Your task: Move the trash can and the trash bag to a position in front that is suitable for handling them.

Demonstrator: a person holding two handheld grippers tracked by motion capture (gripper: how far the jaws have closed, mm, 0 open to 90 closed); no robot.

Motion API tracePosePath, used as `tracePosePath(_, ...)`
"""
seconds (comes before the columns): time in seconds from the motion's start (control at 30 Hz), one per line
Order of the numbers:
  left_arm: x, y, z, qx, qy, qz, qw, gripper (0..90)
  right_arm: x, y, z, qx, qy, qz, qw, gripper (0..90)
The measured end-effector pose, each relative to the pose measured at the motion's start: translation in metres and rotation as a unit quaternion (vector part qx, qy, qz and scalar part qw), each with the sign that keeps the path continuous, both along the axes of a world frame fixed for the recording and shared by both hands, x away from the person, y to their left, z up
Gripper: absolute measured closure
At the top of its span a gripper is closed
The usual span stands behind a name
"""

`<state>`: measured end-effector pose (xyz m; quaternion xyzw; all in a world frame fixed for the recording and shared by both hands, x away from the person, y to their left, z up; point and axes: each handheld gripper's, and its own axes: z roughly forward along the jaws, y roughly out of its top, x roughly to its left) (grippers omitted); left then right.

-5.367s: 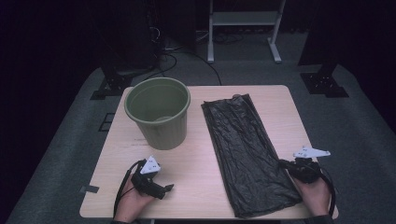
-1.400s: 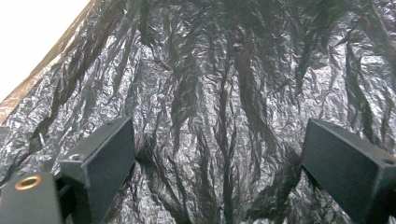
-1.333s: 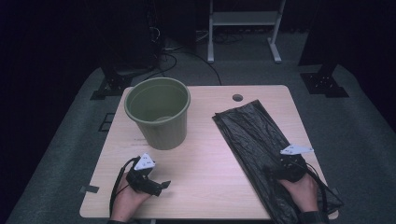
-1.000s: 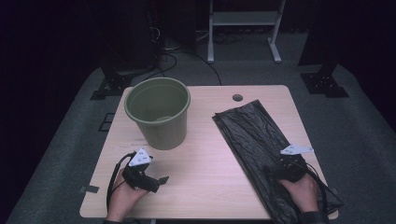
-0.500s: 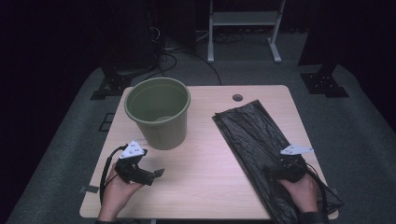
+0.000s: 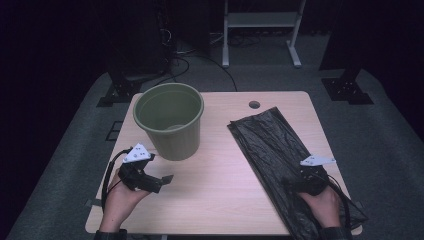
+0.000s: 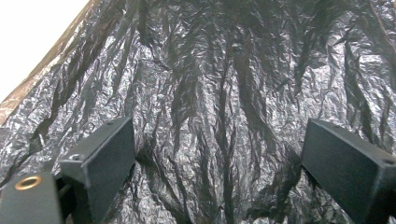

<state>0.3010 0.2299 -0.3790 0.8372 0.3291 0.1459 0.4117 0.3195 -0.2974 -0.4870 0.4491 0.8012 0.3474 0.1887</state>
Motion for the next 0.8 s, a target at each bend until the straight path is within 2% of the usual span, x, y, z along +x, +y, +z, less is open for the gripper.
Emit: tracePosePath(0.8, 0.016, 0.019, 0.049, -0.004, -0.017, 0.026, 0.9995, 0.0, 0.000, 0.000, 0.000, 0.000, 0.000, 0.000, 1.0000, 9.0)
